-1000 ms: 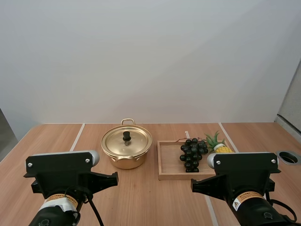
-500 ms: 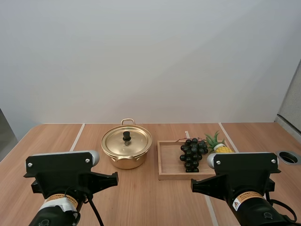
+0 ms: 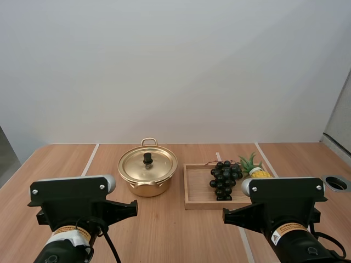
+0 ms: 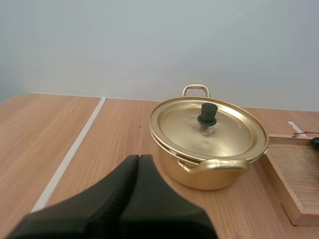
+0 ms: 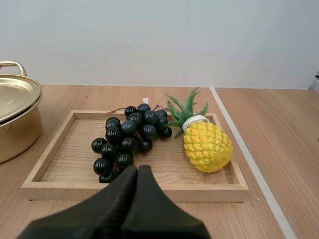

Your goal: Open the pot, put the grape inside, and close it

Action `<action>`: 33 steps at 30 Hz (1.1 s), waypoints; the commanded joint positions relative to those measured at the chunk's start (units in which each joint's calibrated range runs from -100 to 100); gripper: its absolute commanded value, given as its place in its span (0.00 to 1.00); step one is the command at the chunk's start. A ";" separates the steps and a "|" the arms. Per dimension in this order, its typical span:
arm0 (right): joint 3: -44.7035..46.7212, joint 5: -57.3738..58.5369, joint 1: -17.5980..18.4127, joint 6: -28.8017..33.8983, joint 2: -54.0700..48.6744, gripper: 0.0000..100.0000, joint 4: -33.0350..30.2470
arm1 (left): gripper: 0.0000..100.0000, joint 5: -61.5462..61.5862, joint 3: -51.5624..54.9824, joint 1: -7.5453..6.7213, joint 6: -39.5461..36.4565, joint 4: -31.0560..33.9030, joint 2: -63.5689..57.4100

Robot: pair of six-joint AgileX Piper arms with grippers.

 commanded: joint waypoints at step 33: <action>-26.28 -0.50 -0.17 0.07 -0.36 0.00 -0.32 | 0.00 1.92 -30.65 0.08 0.32 3.61 -0.31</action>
